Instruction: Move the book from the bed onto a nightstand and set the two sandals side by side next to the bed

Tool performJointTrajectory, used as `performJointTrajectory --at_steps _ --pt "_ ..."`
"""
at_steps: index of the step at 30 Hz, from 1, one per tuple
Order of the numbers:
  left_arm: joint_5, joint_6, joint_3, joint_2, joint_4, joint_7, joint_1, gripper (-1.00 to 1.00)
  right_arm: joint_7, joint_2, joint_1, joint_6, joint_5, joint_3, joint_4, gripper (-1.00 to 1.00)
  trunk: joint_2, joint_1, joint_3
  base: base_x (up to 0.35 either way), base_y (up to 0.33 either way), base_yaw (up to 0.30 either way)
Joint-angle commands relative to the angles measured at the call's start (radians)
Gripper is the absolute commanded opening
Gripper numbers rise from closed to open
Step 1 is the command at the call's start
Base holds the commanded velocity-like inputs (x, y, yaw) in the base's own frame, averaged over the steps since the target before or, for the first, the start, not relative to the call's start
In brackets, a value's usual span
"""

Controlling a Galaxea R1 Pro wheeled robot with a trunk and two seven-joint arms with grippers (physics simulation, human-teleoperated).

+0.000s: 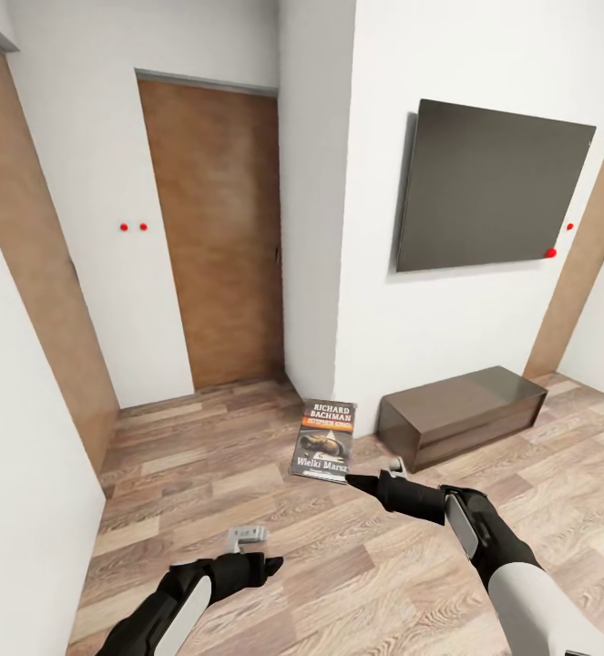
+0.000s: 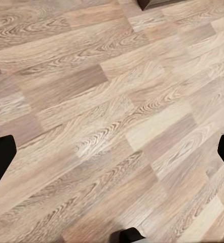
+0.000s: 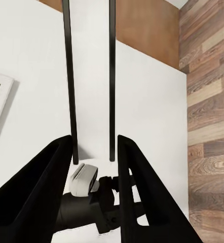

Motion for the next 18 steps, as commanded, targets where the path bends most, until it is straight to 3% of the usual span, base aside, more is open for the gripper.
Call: performJointTrajectory --at_steps 1,18 --pt "0.003 0.004 -0.001 0.001 -0.001 -0.001 -0.001 1.0 0.001 0.0 -0.001 0.008 -0.007 -0.002 0.0 -1.0 -0.002 0.001 -0.001 0.101 0.0 -0.259" --pt "0.002 -0.003 -0.001 0.001 -0.001 -0.001 -0.001 1.0 0.026 0.0 -0.001 0.008 -0.007 -0.004 0.0 -1.0 -0.002 0.001 -0.001 0.091 0.0 -0.259"
